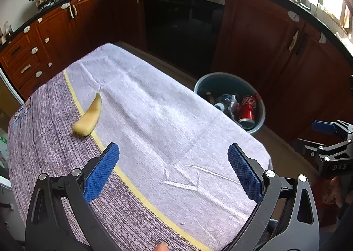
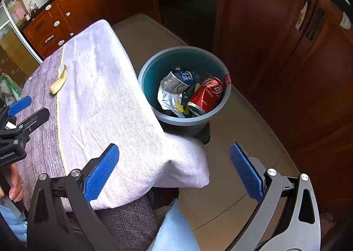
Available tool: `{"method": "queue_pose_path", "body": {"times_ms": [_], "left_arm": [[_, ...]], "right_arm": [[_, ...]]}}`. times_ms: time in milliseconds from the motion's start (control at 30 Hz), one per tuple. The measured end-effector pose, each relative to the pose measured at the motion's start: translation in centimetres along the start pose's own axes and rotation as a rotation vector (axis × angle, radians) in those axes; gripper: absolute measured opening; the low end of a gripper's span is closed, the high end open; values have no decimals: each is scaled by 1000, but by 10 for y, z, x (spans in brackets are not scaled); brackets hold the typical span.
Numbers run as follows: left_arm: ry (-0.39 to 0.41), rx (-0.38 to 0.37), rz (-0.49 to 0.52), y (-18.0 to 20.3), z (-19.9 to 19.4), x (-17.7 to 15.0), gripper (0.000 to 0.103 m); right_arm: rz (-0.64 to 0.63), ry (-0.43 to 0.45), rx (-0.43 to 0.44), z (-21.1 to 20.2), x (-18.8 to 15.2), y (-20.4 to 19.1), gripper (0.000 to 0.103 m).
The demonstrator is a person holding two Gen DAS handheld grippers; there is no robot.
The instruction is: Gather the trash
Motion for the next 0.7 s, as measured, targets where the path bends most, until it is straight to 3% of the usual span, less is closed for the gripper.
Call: {"method": "queue_pose_path", "body": {"times_ms": [700], "left_arm": [[-3,4,-4,-2,0,-1,99]], "right_arm": [[-16,-9,-4,5,2,-5,96]]}}
Point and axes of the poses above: each gripper's, at about its wrist camera, not at the fingertips, and z roughly the way its jaws point, y to its right, x to its top, the point moved 1 cm from there along z, roughly the way its jaws point, and after that the axes turned 8 degrees about y, right-handed, at the moved point
